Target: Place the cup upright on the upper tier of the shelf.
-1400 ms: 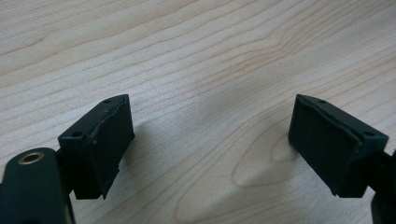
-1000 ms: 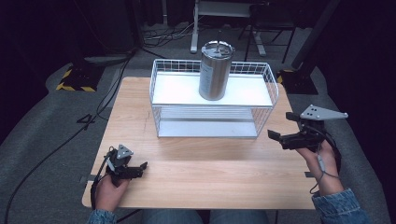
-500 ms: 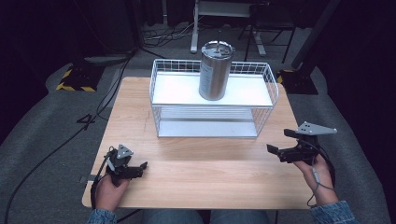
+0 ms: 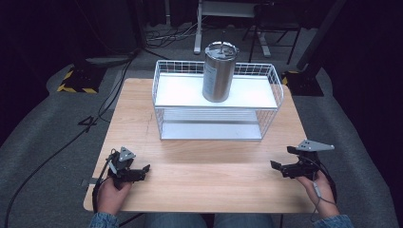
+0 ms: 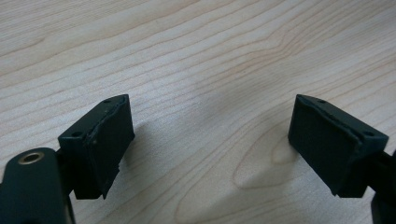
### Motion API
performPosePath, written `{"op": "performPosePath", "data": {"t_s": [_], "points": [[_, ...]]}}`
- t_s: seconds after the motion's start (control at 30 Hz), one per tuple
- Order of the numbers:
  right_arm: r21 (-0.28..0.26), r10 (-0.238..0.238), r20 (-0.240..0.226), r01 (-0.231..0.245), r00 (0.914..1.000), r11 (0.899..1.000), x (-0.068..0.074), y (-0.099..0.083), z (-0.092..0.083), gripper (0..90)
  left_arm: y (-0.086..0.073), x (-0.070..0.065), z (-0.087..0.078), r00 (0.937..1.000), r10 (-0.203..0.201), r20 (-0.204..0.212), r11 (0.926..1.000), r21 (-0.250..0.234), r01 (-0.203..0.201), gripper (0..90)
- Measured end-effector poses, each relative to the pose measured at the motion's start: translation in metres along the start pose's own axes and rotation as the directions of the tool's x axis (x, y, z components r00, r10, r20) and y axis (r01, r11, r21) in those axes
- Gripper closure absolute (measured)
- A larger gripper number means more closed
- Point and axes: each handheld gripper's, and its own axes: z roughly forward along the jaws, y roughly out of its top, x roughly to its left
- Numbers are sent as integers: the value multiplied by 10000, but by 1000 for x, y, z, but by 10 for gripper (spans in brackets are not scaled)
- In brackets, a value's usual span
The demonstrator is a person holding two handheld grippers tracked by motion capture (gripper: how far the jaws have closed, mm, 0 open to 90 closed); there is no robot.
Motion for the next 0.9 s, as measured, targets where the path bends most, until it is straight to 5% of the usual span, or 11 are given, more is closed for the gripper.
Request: {"op": "performPosePath", "data": {"t_s": [0.33, 0.9], "points": [[329, -61, 6, 61, 10000, 9994, 1, -25, 15, 23, 0, 0, 0, 10000, -2, 3, 10000, -4, 2, 147], [344, -628, 296, 617, 9976, 9975, 8, -42, 30, 50, 0, 0, 0, 10000, -3, 2, 10000, -2, 3, 147]]}}
